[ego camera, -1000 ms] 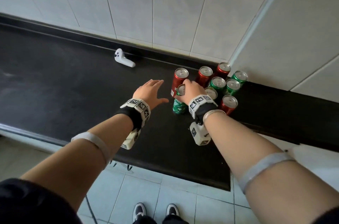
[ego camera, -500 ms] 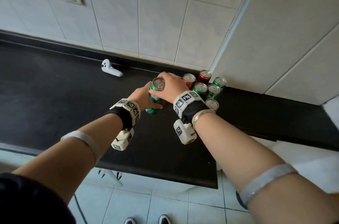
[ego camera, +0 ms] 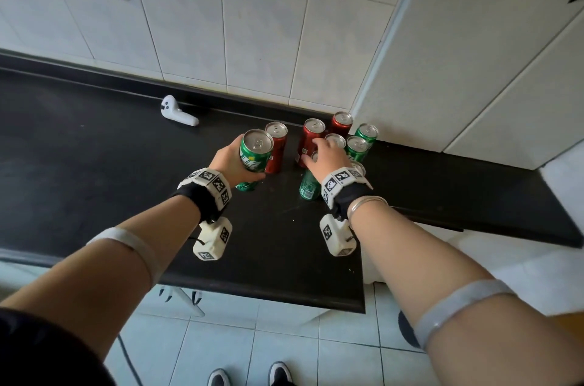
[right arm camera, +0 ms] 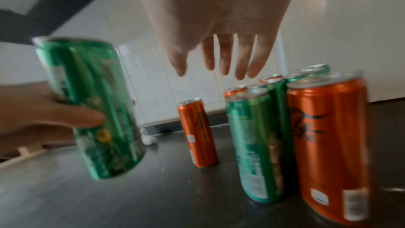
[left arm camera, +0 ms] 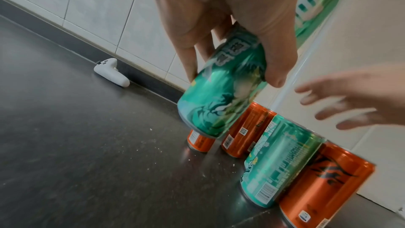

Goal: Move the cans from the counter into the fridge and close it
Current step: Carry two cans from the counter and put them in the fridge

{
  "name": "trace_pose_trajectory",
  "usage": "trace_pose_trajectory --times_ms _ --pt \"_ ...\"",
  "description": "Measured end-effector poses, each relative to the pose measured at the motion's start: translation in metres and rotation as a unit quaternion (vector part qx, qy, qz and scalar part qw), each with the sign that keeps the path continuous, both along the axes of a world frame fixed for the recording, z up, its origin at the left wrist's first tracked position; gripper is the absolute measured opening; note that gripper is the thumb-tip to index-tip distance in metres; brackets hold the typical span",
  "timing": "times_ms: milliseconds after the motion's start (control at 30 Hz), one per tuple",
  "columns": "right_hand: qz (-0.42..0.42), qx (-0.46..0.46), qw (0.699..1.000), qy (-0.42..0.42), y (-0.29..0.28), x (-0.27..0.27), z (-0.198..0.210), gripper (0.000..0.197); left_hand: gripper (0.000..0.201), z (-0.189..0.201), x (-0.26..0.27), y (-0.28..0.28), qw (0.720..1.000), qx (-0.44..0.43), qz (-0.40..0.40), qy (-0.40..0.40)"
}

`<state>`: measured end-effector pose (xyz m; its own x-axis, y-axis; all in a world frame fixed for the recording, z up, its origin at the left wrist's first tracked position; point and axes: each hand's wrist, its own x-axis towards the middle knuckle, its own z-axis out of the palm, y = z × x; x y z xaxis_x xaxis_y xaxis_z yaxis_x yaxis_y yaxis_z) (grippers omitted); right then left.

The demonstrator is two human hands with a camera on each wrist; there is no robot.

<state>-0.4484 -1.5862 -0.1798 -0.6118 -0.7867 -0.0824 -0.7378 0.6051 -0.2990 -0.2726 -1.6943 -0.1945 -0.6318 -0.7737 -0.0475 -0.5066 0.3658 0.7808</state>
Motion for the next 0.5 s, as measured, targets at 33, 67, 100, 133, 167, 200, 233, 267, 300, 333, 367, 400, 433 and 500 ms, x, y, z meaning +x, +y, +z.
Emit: trace_pose_trajectory --times_ms 33,67,100,133,167,200,233,267,300,333,367,400,433,500 --pt "-0.020 0.028 0.999 0.015 0.001 -0.004 -0.007 0.056 0.081 -0.001 0.001 0.000 1.000 0.001 0.002 0.000" --pt "-0.036 0.049 0.998 0.020 0.001 -0.006 -0.013 0.059 0.082 -0.003 0.001 0.001 1.000 0.003 0.004 0.001" --pt "-0.052 0.060 0.997 0.017 0.001 -0.008 -0.018 0.061 0.082 -0.004 0.002 0.001 1.000 0.008 0.007 0.002" --pt "-0.070 0.060 0.996 0.007 -0.002 -0.008 -0.022 0.063 0.082 -0.007 0.002 0.001 1.000 0.013 0.010 0.003" --pt "-0.089 0.053 0.995 -0.006 -0.004 -0.008 -0.026 0.064 0.082 -0.009 0.002 0.002 1.000 0.018 0.011 0.001" --pt "-0.106 0.043 0.993 -0.019 -0.007 -0.008 -0.030 0.064 0.082 -0.011 0.003 0.002 1.000 0.022 0.010 -0.001" --pt "-0.120 0.036 0.992 -0.026 -0.010 -0.008 -0.032 0.066 0.082 -0.013 0.003 0.002 1.000 0.024 0.008 -0.004" --pt "-0.130 0.034 0.991 -0.028 -0.013 -0.007 -0.034 0.067 0.081 -0.016 0.004 0.002 1.000 0.025 0.007 -0.006" --pt "-0.134 0.036 0.990 -0.026 -0.015 -0.008 -0.036 0.069 0.081 -0.018 0.004 0.002 1.000 0.025 0.007 -0.007" --pt "-0.134 0.043 0.990 -0.025 -0.017 -0.008 -0.038 0.070 0.081 -0.020 0.004 0.002 1.000 0.024 0.009 -0.009" --pt "-0.130 0.052 0.990 -0.023 -0.018 -0.009 -0.039 0.071 0.081 -0.022 0.005 0.002 1.000 0.024 0.011 -0.010" --pt "-0.122 0.059 0.990 -0.023 -0.020 -0.010 -0.040 0.071 0.081 -0.024 0.005 0.001 1.000 0.025 0.013 -0.012" --pt "-0.115 0.060 0.991 -0.024 -0.021 -0.011 -0.041 0.071 0.081 -0.026 0.005 0.001 0.999 0.027 0.015 -0.014" --pt "-0.100 0.048 0.993 -0.028 -0.023 -0.011 -0.045 0.068 0.081 -0.029 0.006 -0.001 0.999 0.032 0.016 -0.019"
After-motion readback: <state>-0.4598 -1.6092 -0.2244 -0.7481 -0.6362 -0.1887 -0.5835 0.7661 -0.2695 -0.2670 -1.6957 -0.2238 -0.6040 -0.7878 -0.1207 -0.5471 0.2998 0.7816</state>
